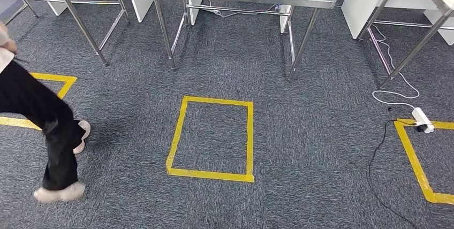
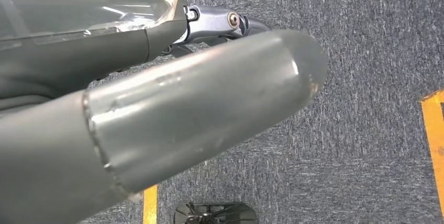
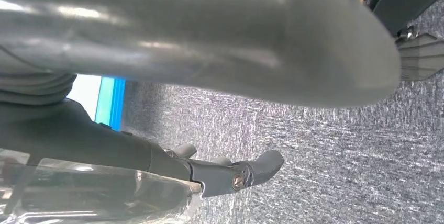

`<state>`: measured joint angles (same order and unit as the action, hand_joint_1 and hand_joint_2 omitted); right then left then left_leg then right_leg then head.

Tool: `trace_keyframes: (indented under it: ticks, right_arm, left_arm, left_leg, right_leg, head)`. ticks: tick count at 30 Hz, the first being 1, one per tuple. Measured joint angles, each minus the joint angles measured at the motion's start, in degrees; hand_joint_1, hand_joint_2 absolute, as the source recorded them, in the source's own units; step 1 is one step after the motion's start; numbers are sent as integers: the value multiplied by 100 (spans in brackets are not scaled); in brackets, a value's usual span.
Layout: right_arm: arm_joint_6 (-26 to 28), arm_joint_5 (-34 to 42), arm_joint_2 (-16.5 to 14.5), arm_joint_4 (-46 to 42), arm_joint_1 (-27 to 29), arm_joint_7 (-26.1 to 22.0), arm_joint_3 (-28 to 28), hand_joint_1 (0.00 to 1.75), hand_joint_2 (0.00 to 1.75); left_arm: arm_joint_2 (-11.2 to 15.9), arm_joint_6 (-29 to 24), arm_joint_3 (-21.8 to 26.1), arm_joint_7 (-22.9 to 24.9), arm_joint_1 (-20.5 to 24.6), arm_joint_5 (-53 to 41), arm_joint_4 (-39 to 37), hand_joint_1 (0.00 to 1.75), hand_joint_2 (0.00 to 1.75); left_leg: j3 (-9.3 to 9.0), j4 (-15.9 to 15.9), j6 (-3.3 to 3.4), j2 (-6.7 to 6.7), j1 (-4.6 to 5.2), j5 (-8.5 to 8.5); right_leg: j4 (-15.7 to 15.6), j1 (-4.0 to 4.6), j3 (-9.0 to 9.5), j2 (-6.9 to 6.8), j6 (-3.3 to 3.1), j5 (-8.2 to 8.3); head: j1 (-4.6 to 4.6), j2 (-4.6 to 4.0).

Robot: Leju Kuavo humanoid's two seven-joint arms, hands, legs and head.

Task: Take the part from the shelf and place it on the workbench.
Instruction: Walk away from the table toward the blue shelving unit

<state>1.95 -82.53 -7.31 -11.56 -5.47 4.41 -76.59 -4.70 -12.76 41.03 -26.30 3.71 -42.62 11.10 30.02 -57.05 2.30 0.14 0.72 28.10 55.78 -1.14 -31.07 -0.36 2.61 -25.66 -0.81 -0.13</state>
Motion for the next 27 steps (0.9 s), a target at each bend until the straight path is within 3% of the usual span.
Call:
trace_keyframes:
  ticks: [2,4,7,9,10,12,14,15,17,19,20,22,24,25,27]
  right_arm:
    - [0,-13,-1,0,-3,-7,19,0,0]
    - [-15,-25,1,0,-5,-14,34,0,0]
    - [-61,-37,5,0,0,-17,52,0,0]
    - [-84,-49,9,0,12,-17,72,0,0]
    - [-91,-56,11,0,17,-17,80,0,0]
    - [-99,-73,25,0,22,-18,95,0,0]
    - [-109,-83,44,0,23,-19,105,0,0]
    - [-123,-87,51,0,23,-20,111,0,0]
    - [-167,-95,54,1,23,-21,122,0,0]
    - [-198,-110,57,1,26,-21,131,0,0]
    - [-206,-119,57,1,30,-21,134,0,0]
    - [-208,-135,58,0,46,-20,140,0,0]
    - [-214,-151,62,0,61,-16,154,0,0]
    - [-222,-161,66,0,62,-14,164,0,0]
    - [-249,-182,70,0,58,-11,192,0,0]
  left_arm:
    - [-2,-3,0,3,-1,0,0,0,0]
    - [-10,-4,0,10,2,0,0,0,0]
    - [-15,-7,1,32,-4,1,0,0,0]
    - [-20,-9,1,41,-16,0,0,0,0]
    - [-24,-9,1,43,-21,0,0,0,0]
    - [-39,-20,1,49,-22,0,0,0,0]
    - [-65,-44,2,57,-21,0,0,0,0]
    - [-76,-56,2,62,-22,0,0,0,0]
    - [-90,-79,2,73,-36,0,0,0,0]
    - [-104,-104,2,83,-56,-3,0,0,0]
    - [-108,-115,2,90,-61,-5,0,0,0]
    - [-119,-129,2,108,-61,-7,0,0,0]
    - [-127,-144,2,139,-68,-8,0,0,0]
    - [-131,-152,3,156,-76,-7,-1,0,0]
    - [-137,-173,5,182,-81,-4,-1,0,0]
  left_leg:
    - [13,7,51,-9,-5,-19]
    - [24,36,123,-21,-40,-64]
    - [88,46,180,-60,-68,-116]
    - [126,42,171,-125,-61,-142]
    - [135,40,158,-172,-58,-154]
    - [140,38,124,-281,-60,-176]
    - [153,28,68,-379,-48,-195]
    - [169,25,34,-421,-46,-205]
    - [211,25,-40,-503,-51,-233]
    - [296,-98,-108,-410,-64,-145]
    - [393,-301,-140,-307,-73,-4]
    - [716,-1008,-207,-120,-106,394]
    - [982,-1592,-261,-70,-139,595]
    - [982,-1611,-282,-49,-157,541]
    - [649,-1016,-305,83,-188,199]
  right_leg:
    - [-3,-9,-2,-14,28,7]
    - [179,-20,-93,-18,29,-122]
    - [1265,-24,-568,-4,-38,-671]
    - [1759,-14,-745,5,-22,-848]
    - [1676,-8,-665,16,5,-801]
    - [907,-5,-212,139,46,-532]
    - [182,18,164,323,8,-334]
    - [31,37,236,372,-28,-304]
    - [14,41,241,282,-101,-278]
    - [-4,-6,247,173,-186,-241]
    - [-16,-28,246,112,-236,-226]
    - [-13,2,235,-19,-301,-224]
    - [-9,26,226,-163,-313,-229]
    - [-5,30,224,-228,-315,-232]
    - [16,30,232,-344,-303,-250]
  head:
    - [-2,0]
    - [7,0]
    - [27,0]
    - [26,0]
    - [26,0]
    - [28,0]
    - [25,0]
    - [22,0]
    - [21,0]
    - [1,0]
    - [-17,0]
    - [-48,0]
    - [-46,0]
    - [-48,0]
    - [-49,0]
